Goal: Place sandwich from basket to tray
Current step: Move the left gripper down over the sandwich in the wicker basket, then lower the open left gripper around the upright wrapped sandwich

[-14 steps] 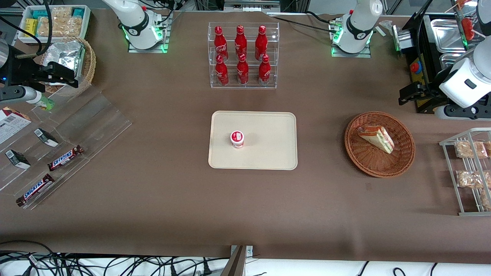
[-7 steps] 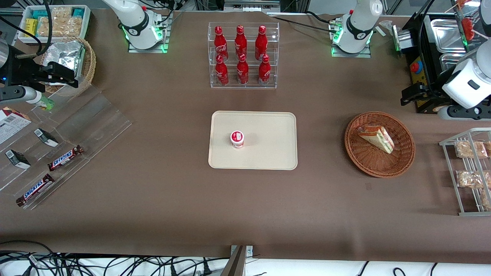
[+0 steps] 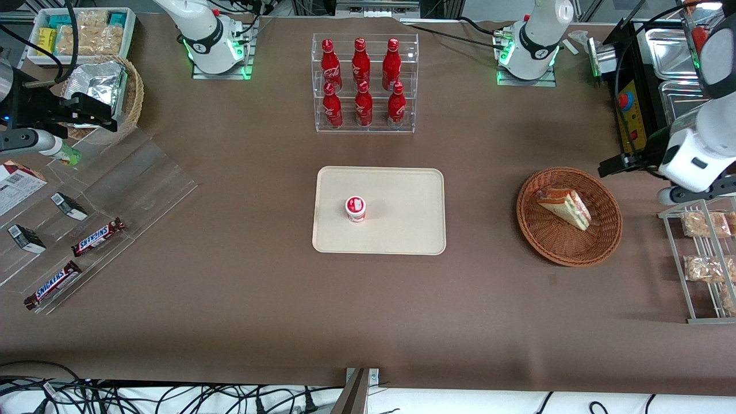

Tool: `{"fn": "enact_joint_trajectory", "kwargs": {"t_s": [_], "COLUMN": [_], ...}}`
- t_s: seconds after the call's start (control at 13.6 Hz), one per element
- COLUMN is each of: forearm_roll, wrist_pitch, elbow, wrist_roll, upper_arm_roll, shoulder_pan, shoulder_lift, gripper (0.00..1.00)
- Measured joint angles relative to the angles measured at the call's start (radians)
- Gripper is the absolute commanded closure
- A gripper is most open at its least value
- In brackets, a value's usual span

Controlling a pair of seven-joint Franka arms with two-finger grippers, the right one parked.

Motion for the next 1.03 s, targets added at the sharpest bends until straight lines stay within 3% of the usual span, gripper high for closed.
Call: {"fn": "enact_joint_trajectory", "kwargs": {"t_s": [0.44,1.03], "forearm_roll": [0.043,0.123], "wrist_pitch": [0.305,0.650], "elbow": [-0.239,-0.489], "wrist_roll": [-0.328,-0.593], "upper_arm_roll": [-0.010,-0.013], "shoulder_pan": [-0.002,-0.002], "shoulder_lift": [0.000,0.000], "gripper": [0.00,0.00]}}
